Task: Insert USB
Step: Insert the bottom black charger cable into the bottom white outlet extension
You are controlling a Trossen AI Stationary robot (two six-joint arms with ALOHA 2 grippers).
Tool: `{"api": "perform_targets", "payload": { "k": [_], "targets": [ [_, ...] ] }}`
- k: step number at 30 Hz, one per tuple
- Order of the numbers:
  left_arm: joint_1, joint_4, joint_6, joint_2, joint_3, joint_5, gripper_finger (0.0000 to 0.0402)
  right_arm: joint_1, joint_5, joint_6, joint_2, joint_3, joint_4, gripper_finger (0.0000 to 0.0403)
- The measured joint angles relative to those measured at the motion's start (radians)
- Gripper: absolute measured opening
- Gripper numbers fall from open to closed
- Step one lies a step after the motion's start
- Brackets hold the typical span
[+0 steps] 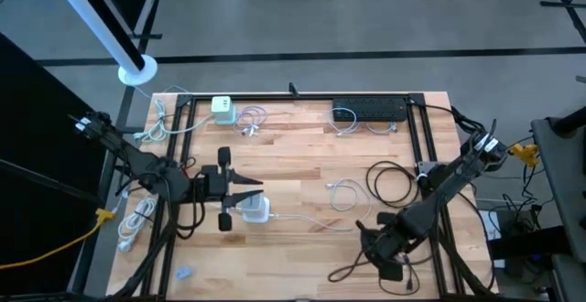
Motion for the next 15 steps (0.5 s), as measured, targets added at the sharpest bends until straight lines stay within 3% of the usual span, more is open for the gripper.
{"api": "perform_targets", "payload": {
  "k": [4, 7, 15],
  "targets": [
    [0.0, -0.044, -0.053, 0.001, 0.0, 0.0, 0.0064, 0.048, -0.01, 0.026, 0.028, -0.056, 0.068, 0.0144],
    [0.0, -0.076, -0.11, 0.001, 0.0, 0.0, 0.0064, 0.077, -0.013, 0.037, 0.055, -0.078, 0.064, 0.0162],
    [-0.001, -0.108, -0.152, 0.001, 0.0, 0.0, 0.0064, 0.119, -0.01, -0.037, 0.142, -0.084, 0.117, 0.0139]
  ]
}}
